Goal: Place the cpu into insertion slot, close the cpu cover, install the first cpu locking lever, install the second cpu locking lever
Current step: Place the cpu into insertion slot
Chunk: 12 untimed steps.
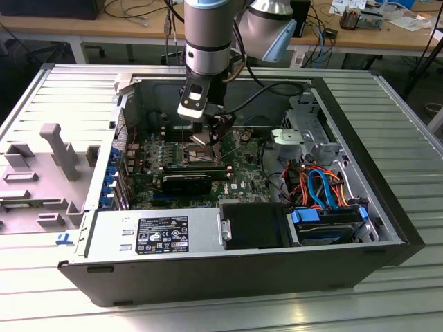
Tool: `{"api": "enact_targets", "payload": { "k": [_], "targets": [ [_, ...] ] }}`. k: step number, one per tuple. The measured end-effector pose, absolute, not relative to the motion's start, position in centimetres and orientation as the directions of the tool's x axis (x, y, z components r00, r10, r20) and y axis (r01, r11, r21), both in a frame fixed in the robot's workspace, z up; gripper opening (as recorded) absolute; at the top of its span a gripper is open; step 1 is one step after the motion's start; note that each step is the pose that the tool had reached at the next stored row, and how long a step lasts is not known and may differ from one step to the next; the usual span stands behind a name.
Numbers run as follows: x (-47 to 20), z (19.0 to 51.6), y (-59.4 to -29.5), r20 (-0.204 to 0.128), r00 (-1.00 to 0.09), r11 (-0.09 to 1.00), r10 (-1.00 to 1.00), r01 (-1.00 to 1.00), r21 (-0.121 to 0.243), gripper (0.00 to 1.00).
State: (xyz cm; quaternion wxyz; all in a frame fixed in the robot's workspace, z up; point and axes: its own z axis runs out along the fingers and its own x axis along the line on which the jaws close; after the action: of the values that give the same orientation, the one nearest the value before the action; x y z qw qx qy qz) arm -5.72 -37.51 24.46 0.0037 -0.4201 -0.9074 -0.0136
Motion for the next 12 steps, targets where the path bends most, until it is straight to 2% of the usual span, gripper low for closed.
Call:
{"api": "enact_targets", "payload": {
  "k": [12],
  "targets": [
    [-5.72, 24.43, -37.51, 0.018, -0.642, 0.642, 0.766, 0.766, 0.021, 0.54]
  ]
}}
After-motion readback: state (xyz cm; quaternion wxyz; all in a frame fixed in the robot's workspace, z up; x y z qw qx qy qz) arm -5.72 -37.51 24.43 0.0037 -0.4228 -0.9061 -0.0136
